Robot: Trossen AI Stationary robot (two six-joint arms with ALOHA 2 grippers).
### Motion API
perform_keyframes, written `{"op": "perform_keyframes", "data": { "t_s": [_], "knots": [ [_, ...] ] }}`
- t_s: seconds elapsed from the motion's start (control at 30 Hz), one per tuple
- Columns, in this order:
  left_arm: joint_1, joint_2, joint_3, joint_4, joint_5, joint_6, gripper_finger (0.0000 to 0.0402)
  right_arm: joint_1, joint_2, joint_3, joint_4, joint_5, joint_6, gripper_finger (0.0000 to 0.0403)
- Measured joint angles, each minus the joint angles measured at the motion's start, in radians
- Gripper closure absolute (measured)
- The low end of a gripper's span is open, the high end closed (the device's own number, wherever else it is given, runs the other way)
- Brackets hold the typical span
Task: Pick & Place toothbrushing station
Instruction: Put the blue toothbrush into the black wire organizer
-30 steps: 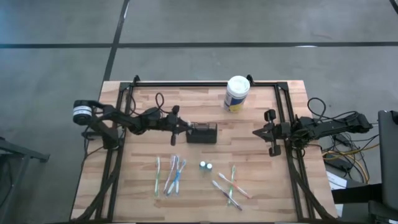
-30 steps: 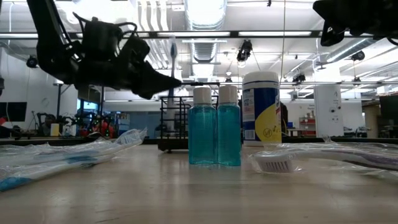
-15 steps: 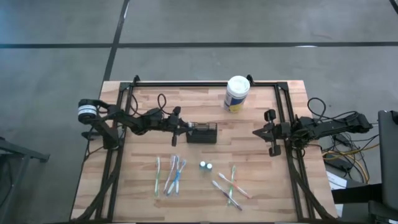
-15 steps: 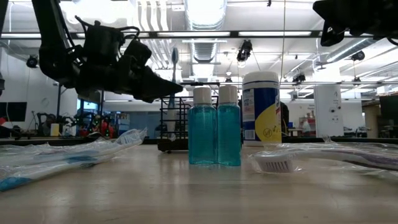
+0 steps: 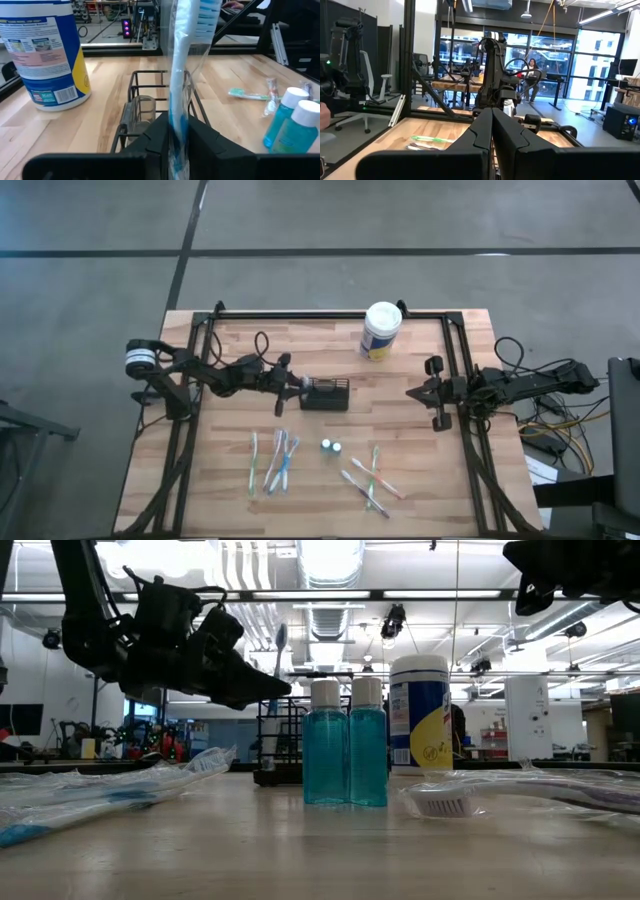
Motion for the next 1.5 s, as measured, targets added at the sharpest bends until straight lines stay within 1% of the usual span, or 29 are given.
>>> {"op": "perform_keyframes", "data": {
  "t_s": [0.13, 0.4, 0.53, 0.7, 0.83, 1.0, 1.17, 1.27, 1.33, 1.4, 1.5],
  "knots": [
    [0.0, 0.0, 0.0, 0.0, 0.01, -0.015, 0.0311, 0.0, 0.0, 0.0, 0.0, 0.0, 0.004, 0.0394],
    [0.0, 0.0, 0.005, 0.0, 0.032, -0.018, 0.0227, 0.0, 0.0, 0.0, 0.0, 0.0, 0.004, 0.0394],
    [-0.001, -0.017, 0.014, 0.004, 0.033, -0.018, 0.0199, 0.0, 0.0, 0.0, 0.0, 0.0, 0.007, 0.0394],
    [-0.001, -0.097, 0.015, -0.016, 0.059, -0.026, 0.0182, 0.0, 0.0, 0.0, 0.0, 0.0, 0.008, 0.0394],
    [-0.001, -0.207, 0.014, -0.129, 0.062, -0.029, 0.0177, 0.0, 0.0, 0.0, -0.001, 0.0, 0.01, 0.0394],
    [-0.001, -0.418, 0.014, -0.326, 0.062, -0.014, 0.0178, 0.0, 0.0, 0.0, -0.001, 0.0, 0.015, 0.0394],
    [-0.001, -0.676, 0.014, -0.526, 0.058, 0.003, 0.018, 0.0, 0.0, 0.0, -0.002, 0.0, 0.019, 0.0394],
    [0.0, -0.84, 0.014, -0.67, 0.038, 0.039, 0.0192, 0.0, 0.0, 0.0, -0.002, 0.0, 0.021, 0.0394],
    [0.0, -0.945, 0.014, -0.779, 0.011, 0.078, 0.0214, 0.0, 0.0, 0.0, -0.002, 0.0, 0.03, 0.0394],
    [0.0, -1.037, 0.01, -0.89, -0.025, 0.11, 0.0246, 0.0, 0.0, 0.0, -0.002, 0.0, 0.031, 0.0394],
    [0.001, -1.143, -0.049, -0.945, -0.044, 0.118, 0.0307, 0.0, 0.0, 0.0, -0.003, 0.0, 0.038, 0.0394]
  ]
}}
